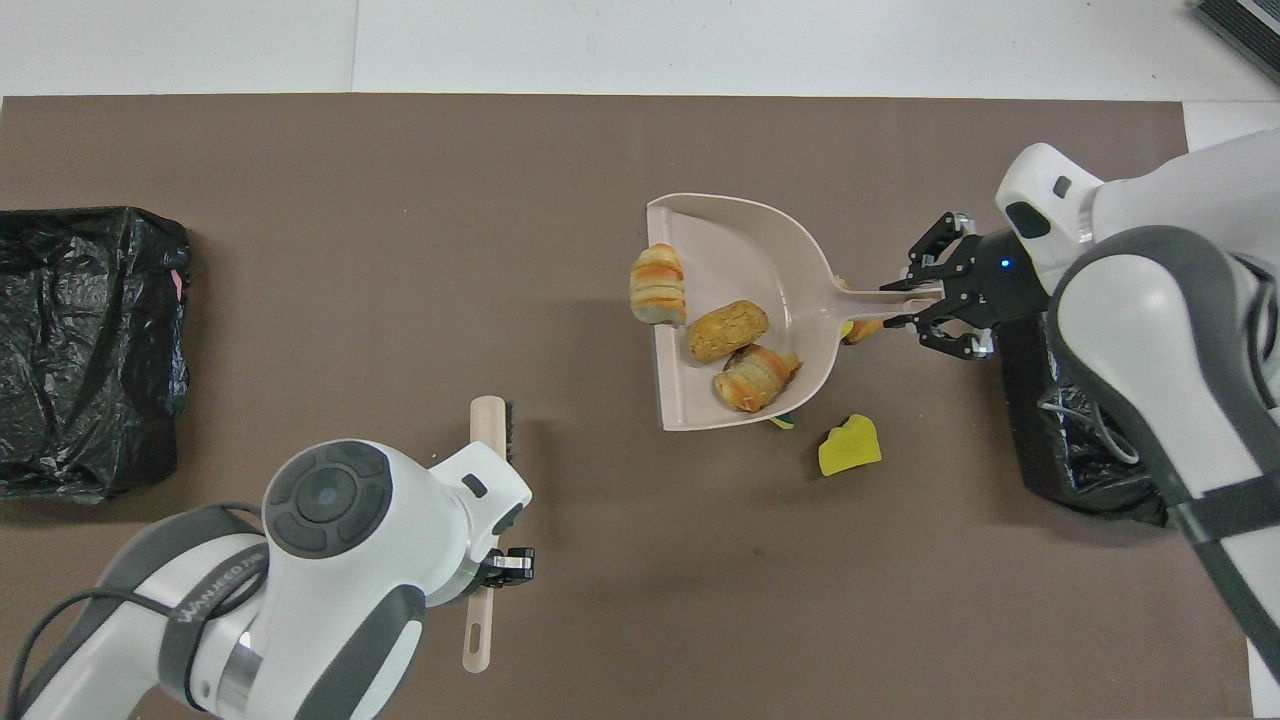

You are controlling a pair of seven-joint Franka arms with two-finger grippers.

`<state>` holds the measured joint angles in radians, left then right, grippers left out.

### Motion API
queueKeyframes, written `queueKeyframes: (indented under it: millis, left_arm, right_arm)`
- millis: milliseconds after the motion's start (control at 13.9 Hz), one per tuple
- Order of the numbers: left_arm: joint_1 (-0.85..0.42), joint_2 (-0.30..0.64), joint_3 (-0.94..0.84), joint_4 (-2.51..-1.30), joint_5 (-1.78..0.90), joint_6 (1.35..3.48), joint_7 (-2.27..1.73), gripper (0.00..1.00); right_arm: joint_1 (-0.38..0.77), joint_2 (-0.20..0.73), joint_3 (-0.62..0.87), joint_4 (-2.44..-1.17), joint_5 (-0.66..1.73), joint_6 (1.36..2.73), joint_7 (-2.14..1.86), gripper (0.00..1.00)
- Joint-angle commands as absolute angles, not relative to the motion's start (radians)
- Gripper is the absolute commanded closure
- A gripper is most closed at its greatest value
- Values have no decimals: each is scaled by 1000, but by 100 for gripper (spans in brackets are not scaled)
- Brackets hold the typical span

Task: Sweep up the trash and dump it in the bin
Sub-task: 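Carry the loaded dustpan to the far bin with the right gripper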

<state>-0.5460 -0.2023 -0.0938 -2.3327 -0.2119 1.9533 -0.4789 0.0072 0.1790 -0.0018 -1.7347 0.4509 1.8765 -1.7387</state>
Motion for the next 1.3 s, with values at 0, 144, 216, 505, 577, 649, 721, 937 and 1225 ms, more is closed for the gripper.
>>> queueKeyframes:
  millis: [0,144,216,505,577,649,721,937,1225]
  left_arm:
    - [-644,-207,-81,-2422,-202,2083,-560,100]
    - [-702,-184,-81,-2430,-202,2121,-635,100]
    - [-725,-170,-81,-2430,-202,2141,-664,100]
    - [-736,-164,-84,-2439,-202,2161,-676,100]
    - [-750,-158,-84,-2448,-202,2174,-680,100]
    - [-750,-155,-84,-2454,-202,2201,-683,89]
    - [-750,-156,-84,-2456,-202,2203,-684,66]
    - [-744,-156,-84,-2459,-202,2204,-684,11]
    - [-721,-152,-81,-2445,-202,2187,-681,0]
  right_arm:
    - [-75,166,6,-1701,396,1801,-1791,100]
    - [-147,150,6,-1701,364,1780,-1822,100]
    - [-196,150,6,-1701,361,1769,-1839,100]
    - [-340,140,5,-1700,305,1758,-1995,100]
    - [-377,138,5,-1701,292,1758,-2026,100]
    - [-412,134,5,-1700,273,1759,-2057,100]
    - [-445,133,5,-1700,247,1761,-2087,100]
    - [-523,152,5,-1629,151,1773,-2157,100]
    - [-587,193,2,-1552,40,1860,-2160,100]
